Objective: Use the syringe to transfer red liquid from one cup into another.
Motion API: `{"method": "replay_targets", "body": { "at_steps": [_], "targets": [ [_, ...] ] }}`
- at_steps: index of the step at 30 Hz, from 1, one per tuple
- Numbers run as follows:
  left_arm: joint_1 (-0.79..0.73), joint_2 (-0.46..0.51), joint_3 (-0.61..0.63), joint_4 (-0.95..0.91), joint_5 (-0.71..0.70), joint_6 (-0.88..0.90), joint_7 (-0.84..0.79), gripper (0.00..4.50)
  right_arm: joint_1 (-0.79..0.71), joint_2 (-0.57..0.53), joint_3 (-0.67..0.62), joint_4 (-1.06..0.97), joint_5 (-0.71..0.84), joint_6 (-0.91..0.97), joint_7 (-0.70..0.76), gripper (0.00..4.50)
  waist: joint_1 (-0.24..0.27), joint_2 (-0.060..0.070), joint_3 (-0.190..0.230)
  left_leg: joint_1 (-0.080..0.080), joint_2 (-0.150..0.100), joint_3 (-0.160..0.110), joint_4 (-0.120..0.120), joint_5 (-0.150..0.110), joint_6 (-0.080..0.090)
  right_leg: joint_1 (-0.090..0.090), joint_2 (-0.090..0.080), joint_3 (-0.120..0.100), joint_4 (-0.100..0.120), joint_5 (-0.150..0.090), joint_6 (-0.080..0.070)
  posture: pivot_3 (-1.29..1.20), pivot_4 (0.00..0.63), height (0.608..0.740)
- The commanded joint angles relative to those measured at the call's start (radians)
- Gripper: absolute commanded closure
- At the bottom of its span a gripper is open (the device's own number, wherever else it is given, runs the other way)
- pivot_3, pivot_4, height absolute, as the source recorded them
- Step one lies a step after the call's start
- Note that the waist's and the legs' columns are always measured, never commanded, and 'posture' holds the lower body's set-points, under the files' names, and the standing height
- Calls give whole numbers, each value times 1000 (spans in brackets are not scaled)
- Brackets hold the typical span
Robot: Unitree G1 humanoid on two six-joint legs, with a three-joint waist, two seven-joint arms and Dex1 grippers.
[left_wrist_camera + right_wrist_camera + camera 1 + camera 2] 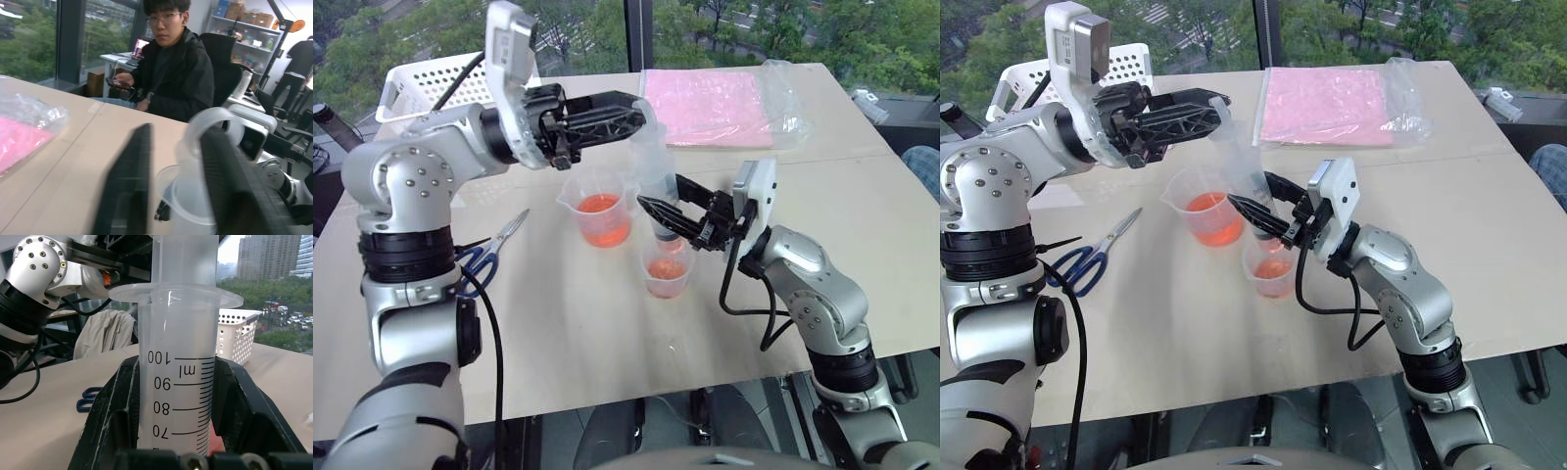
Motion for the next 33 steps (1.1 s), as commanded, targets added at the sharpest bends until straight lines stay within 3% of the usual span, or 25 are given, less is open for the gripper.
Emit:
{"method": "replay_targets", "body": {
  "at_steps": [1, 11, 25, 33],
  "targets": [
    [-36, 11, 19, -16, 1, -21, -11, 4500, 5, -3, 12, -39, 7, -19, 18, 2998, 0, 0, 0, 0, 0, 0, 0, 0, 0, 0, 0, 0, 0, 0, 0, 0, 150, 740],
    [126, 37, -66, -232, -23, -11, -124, 4500, -31, 16, -24, -70, 83, 30, -3, 3003, -2, 0, 0, 0, 0, 0, 0, 0, 0, 0, -1, 0, 0, 0, 0, 0, 150, 740],
    [135, -8, -125, -291, -2, -23, -101, 4500, -68, 17, -55, -54, 105, 34, -9, 3004, 4, 0, 0, 0, 0, -1, 2, 0, 0, 1, 1, 0, 1, 0, 0, 0, 150, 740],
    [86, -36, -72, -246, -22, 7, -42, 4500, -51, 16, -53, -57, 96, 26, -4, 3005, 4, 0, 0, 0, 0, -1, 2, 0, 0, 1, 1, 0, 1, 0, 0, 0, 150, 740]
  ]
}}
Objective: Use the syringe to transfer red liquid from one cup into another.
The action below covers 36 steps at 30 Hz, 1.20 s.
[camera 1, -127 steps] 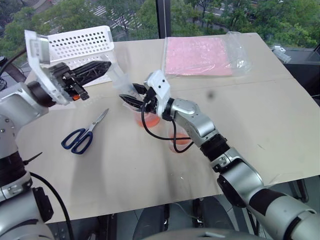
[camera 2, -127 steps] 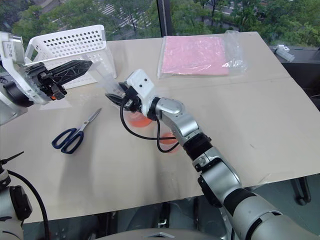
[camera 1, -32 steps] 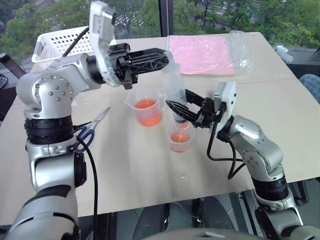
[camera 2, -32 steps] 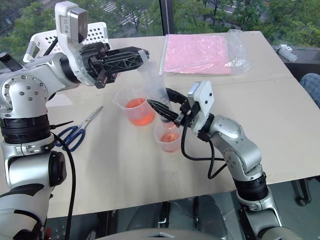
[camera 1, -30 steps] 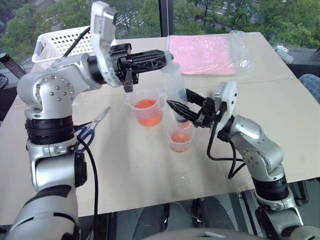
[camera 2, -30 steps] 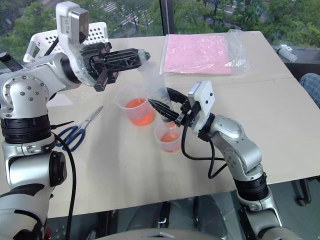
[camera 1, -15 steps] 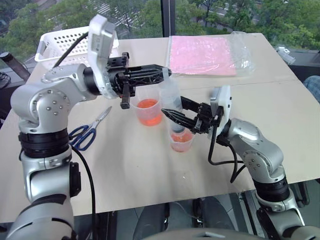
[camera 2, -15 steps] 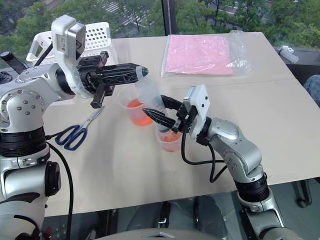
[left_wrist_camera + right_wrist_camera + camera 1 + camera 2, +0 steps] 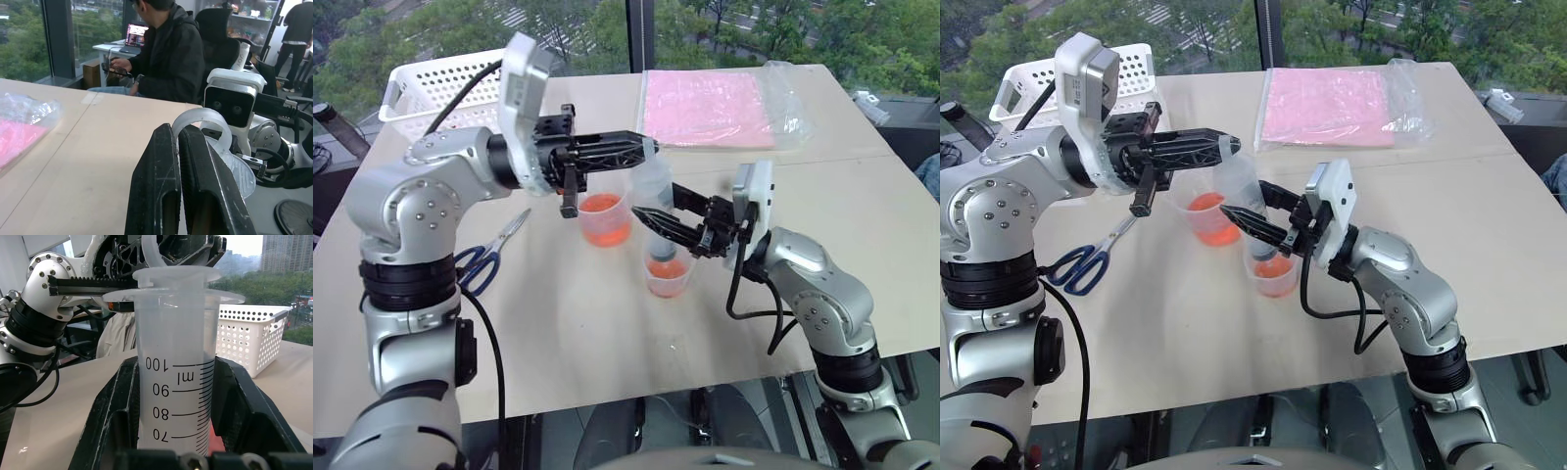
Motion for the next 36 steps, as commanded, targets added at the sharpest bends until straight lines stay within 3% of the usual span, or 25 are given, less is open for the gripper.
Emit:
{"method": "replay_targets", "body": {
  "at_steps": [1, 8, 9, 11, 16, 26, 30, 33, 36],
  "targets": [
    [-31, -32, -43, -55, -73, 51, -10, 4500, -37, 24, -41, -27, 7, -47, -28, 3005, 0, 0, 0, 0, 0, 0, 0, 0, 0, 0, 0, 0, 0, 0, 0, 0, 150, 740],
    [-93, -11, 69, 57, -127, 144, 53, 4500, -22, 12, -52, -30, -4, -56, -36, 3006, -4, 0, 0, 0, 0, 0, 0, 0, 0, 0, 1, 0, 1, 0, 0, 0, 150, 740],
    [-98, 0, 75, 68, -107, 133, 61, 3873, -25, -1, -57, -30, -4, -48, -34, 3006, -4, 0, 0, 0, 0, 0, 0, 0, 0, 0, 1, 0, 1, 0, 0, 0, 150, 740],
    [-99, 12, 87, 76, -96, 129, 78, 3160, -32, -9, -70, -27, 10, -43, -29, 3006, -4, 0, 0, 0, 0, 0, 0, 0, 0, 0, 1, 0, 1, 0, 0, 0, 150, 740],
    [-49, 29, 145, 67, -120, 127, 110, 773, -60, 1, -96, -3, 44, -22, -41, 3007, -6, 0, 0, 0, 0, 0, 1, 0, 0, 0, 0, 0, 1, 0, 0, 0, 150, 740],
    [50, -15, 265, 42, -238, 168, 281, 756, -61, 35, -142, -46, -10, -40, -217, 3008, -1, 0, 0, 0, 0, 0, 1, 0, 0, 0, -2, 0, 1, 0, 0, 0, 150, 740],
    [119, -32, 253, -73, -231, 100, 304, 756, -117, -51, -149, -135, -3, 135, -306, 3009, -1, 0, 0, 0, 0, 0, 1, 0, 0, 0, -3, 0, 0, 0, 0, 0, 150, 740],
    [179, -21, 254, -162, -289, 116, 307, 756, -163, -97, -210, -185, 113, 324, -399, 3009, -1, 0, 0, 0, 0, 0, 1, 0, 0, 0, -4, 1, 0, 0, 0, 0, 150, 740],
    [287, 64, 264, -265, -361, 154, 219, 756, -201, -131, -323, -177, 294, 445, -447, 3010, -6, 0, 0, 0, 1, 0, 0, 0, 0, 0, -3, 0, 1, 0, 0, 0, 150, 740]
  ]
}}
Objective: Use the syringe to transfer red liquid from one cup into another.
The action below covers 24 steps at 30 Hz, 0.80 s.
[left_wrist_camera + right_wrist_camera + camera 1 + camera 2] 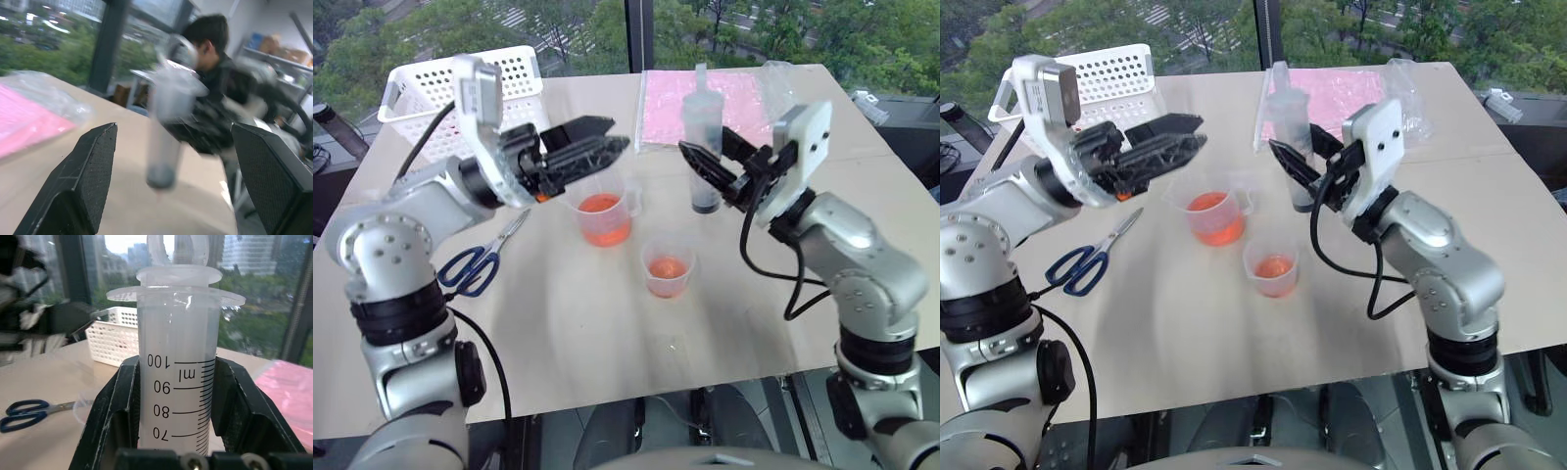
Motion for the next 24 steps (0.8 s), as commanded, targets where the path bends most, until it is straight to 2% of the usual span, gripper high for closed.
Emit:
{"method": "replay_targets", "body": {
  "at_steps": [1, 3, 4, 5, 7, 11, 16, 23, 24],
  "targets": [
    [86, 94, 27, -125, -93, 26, -93, 756, -40, -38, -136, -31, 204, 139, -78, 3010, -4, 0, 0, 0, 0, 0, -1, 0, 0, 0, 0, 0, 0, 0, 0, 0, 150, 740],
    [138, 137, 22, -174, -94, 10, -138, 756, -41, -90, -191, -7, 298, 233, -125, 3010, -1, 0, 0, 0, 0, 0, -1, 0, 0, 0, 0, 0, 0, 0, 0, 0, 150, 740],
    [180, 164, 23, -210, -90, -1, -173, 756, -25, -154, -212, 15, 336, 321, -134, 3010, 2, 0, 0, 0, -1, 1, -1, 0, 0, 0, -1, 0, -1, 0, 0, 0, 150, 740],
    [218, 182, 23, -244, -84, -17, -202, 756, 5, -215, -226, 41, 341, 410, -146, 3010, 6, 0, 0, 0, -1, 1, -1, 0, 0, 1, -1, 0, -1, 0, 0, 0, 150, 740],
    [267, 194, 22, -281, -81, -45, -218, 756, 72, -296, -223, 83, 280, 470, -171, 3010, 19, 0, 0, 0, -1, 1, -1, -1, 1, 2, -2, 0, -2, 0, 0, 0, 150, 740],
    [325, 204, -4, -326, -17, -122, -244, 756, 135, -339, -212, 176, 192, 485, -192, 3025, 24, 1, 0, 0, -1, 2, 0, -1, 2, 2, -2, 0, -2, 0, 0, 0, 150, 740],
    [367, 196, -24, -334, 43, -193, -225, 756, 159, -391, -117, 335, 42, 439, -138, 3025, 21, 2, -1, 1, 0, 4, 0, -1, 3, 2, 1, 3, -1, 0, 0, 0, 150, 740],
    [449, 203, -14, -370, 48, -235, -191, 756, 136, -448, 14, 452, -55, 374, 51, 3025, 24, 1, -2, 1, 1, 4, 0, -2, 4, 2, 2, 3, -2, 0, 0, 0, 150, 740],
    [457, 206, -11, -374, 44, -236, -185, 756, 134, -456, 28, 464, -67, 360, 80, 2530, 25, 1, -2, 1, 1, 4, 0, -2, 4, 3, 2, 3, -2, 0, 0, 0, 150, 740]
  ]
}}
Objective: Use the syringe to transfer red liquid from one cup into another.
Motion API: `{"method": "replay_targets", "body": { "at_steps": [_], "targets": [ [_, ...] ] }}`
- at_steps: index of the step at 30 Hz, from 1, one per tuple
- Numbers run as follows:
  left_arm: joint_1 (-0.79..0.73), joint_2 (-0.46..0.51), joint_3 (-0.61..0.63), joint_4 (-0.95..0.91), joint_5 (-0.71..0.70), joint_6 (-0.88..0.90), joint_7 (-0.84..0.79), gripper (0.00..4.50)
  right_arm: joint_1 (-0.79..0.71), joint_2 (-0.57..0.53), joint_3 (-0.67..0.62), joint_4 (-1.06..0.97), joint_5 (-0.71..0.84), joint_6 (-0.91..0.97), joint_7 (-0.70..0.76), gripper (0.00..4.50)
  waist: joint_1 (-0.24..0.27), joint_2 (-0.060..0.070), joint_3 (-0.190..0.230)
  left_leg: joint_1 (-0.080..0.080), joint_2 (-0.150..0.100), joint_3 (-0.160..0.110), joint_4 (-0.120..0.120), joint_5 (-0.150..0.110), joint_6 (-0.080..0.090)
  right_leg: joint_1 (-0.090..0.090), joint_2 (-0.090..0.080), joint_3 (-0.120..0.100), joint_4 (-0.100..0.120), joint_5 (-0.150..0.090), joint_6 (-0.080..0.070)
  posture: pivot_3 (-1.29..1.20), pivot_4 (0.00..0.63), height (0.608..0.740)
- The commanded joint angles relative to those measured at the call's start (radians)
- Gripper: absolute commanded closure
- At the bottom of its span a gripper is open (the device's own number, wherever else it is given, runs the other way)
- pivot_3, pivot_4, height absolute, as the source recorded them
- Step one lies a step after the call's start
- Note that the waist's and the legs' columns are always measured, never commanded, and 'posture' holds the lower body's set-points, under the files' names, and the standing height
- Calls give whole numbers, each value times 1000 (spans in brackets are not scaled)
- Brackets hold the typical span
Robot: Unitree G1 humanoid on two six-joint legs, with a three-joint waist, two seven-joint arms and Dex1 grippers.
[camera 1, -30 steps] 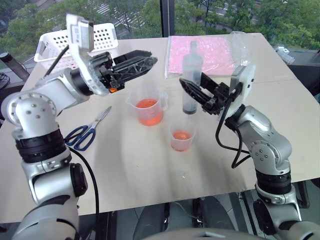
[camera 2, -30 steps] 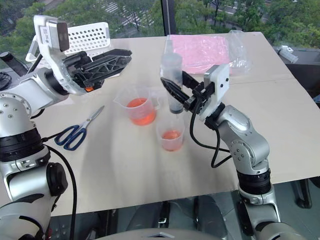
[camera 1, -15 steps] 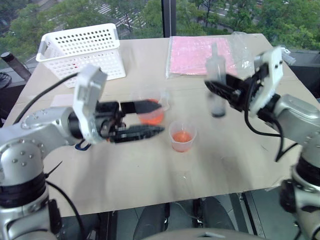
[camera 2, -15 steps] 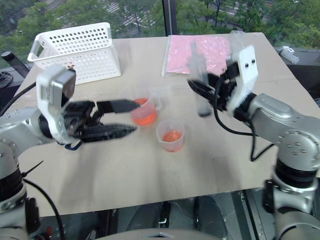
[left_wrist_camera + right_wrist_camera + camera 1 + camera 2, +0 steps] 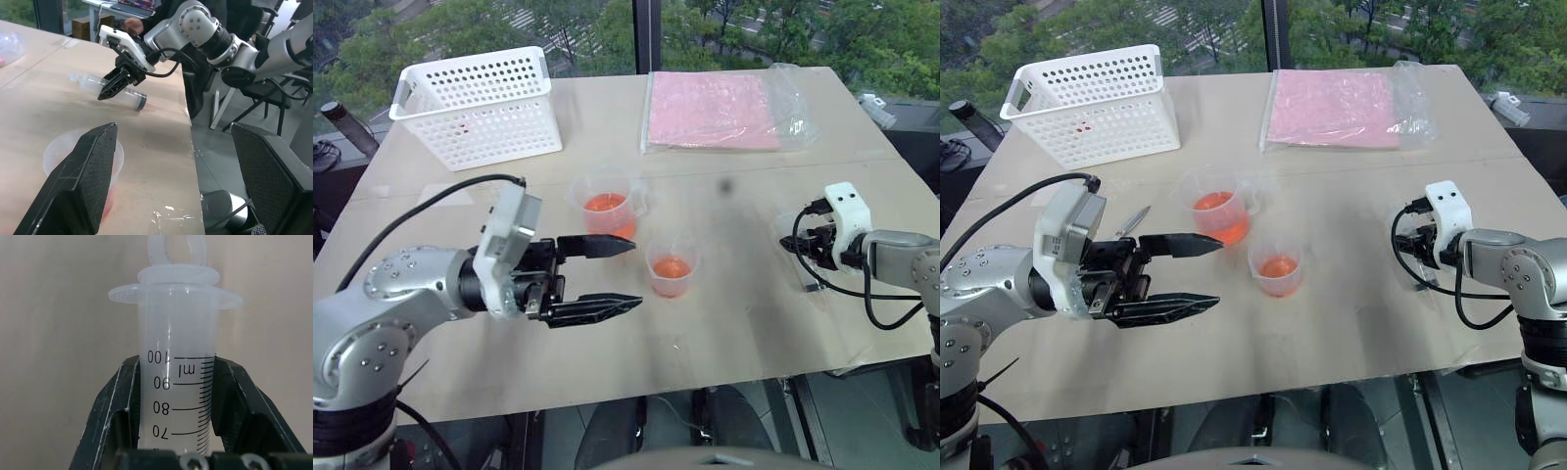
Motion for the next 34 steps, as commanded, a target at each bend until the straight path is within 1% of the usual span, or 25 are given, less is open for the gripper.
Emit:
{"method": "replay_targets", "body": {
  "at_steps": [1, 5, 6, 8, 9, 11, 13, 15, 17, 19, 20, 22, 24, 26, 28, 31, 34],
  "targets": [
    [19, 15, 21, -35, -8, -32, 20, 756, -3, -24, 45, 51, -53, -47, 94, 1983, 2, 0, 0, 0, 0, 0, 0, 0, 0, 0, 0, 0, 0, 0, 0, 0, 150, 740],
    [30, 21, 34, -36, -37, -33, 55, 756, -6, -49, 71, 49, -94, -81, 164, 173, 1, 0, 0, 0, 0, 0, 0, 0, 0, 0, 0, 0, 0, 0, 0, 0, 150, 740],
    [29, 22, 35, -33, -44, -33, 63, 756, 2, -68, 83, 37, -113, -101, 185, 23, 1, 0, 0, 0, 0, 0, 0, 0, 0, 0, 0, 0, 0, 0, 0, 0, 150, 740],
    [24, 22, 35, -26, -55, -34, 82, 756, 25, -115, 101, 5, -152, -158, 234, 23, 1, 0, 0, 0, 0, 0, 0, 0, 0, 0, 0, 0, 0, 0, 0, 0, 150, 740],
    [25, 19, 41, -21, -58, -35, 93, 756, 40, -127, 87, -19, -153, -183, 254, 23, 4, 0, 0, 0, 0, 0, 0, 0, 0, 0, 0, 0, 0, 0, 0, 0, 150, 740],
    [28, 15, 50, -10, -58, -35, 130, 756, 87, -141, 4, -77, -121, -209, 291, 23, 8, 0, 0, -1, 0, -1, 1, 0, 0, 0, 0, -1, 0, 0, 0, 0, 150, 740],
    [57, -11, 62, -5, -29, -46, 200, 756, 197, -144, -130, -190, -100, -280, 329, 23, 10, 1, 0, -1, 1, -1, 0, 0, 0, 0, 0, -1, 0, 0, 0, 0, 150, 740],
    [151, -23, 96, 20, -14, -36, 213, 756, 380, -60, -347, -326, -48, -459, 434, 23, 17, 1, 0, -1, 1, -1, -1, 0, 0, 0, 0, -1, -1, 0, 0, 0, 150, 740],
    [212, -35, 150, 70, 19, -56, 231, 756, 552, -37, -499, -418, -10, -528, 547, 23, 23, 2, 0, -1, 2, -1, -2, 0, 0, 0, 0, -1, -2, 0, 0, 0, 150, 740],
    [274, -46, 197, 101, 109, -122, 225, 756, 698, -32, -583, -449, -33, -628, 666, 23, 26, 2, -1, -1, 2, -1, -2, -2, 2, 1, 0, -2, -3, 0, 0, 0, 150, 740],
    [294, -46, 205, 108, 131, -138, 217, 756, 737, -28, -604, -451, -36, -664, 697, 23, 25, 2, -1, 1, 2, -1, -2, -2, 4, 3, 0, -2, -3, 0, 0, 0, 150, 740],
    [349, -40, 228, 123, 166, -159, 184, 756, 823, 16, -696, -423, -32, -712, 716, 23, 24, 3, 0, 9, 2, -1, -2, -3, 5, 10, 1, -1, -5, 0, 0, 0, 150, 740],
    [391, -41, 240, 140, 199, -186, 150, 756, 908, 39, -741, -403, -59, -772, 761, 23, 25, 4, 0, 23, 4, -1, -6, -5, 6, 26, 1, -2, -14, -2, -3, 0, 150, 740],
    [436, -49, 249, 160, 255, -227, 131, 756, 980, 77, -773, -378, -103, -864, 795, 23, 26, 4, -1, 29, 4, -1, -7, -5, 7, 32, 0, -2, -16, -3, -3, 0, 150, 740],
    [494, -66, 262, 166, 290, -253, 120, 756, 1045, 120, -797, -329, -152, -979, 832, 23, 25, 4, 0, 30, 5, -1, -8, -5, 7, 33, 0, -2, -16, -3, -4, 0, 150, 740],
    [543, -84, 264, 173, 295, -269, 87, 756, 1103, 125, -796, -272, -174, -1050, 896, 23, 25, 6, -1, 30, 5, 0, -9, -5, 6, 32, -1, -1, -17, -3, -4, 0, 150, 740],
    [537, -77, 255, 184, 291, -264, 71, 756, 1118, 128, -785, -254, -155, -1071, 903, 23, 25, 6, -1, 29, 5, 0, -10, -5, 6, 32, -2, -2, -18, -3, -4, 0, 150, 740]
  ]
}}
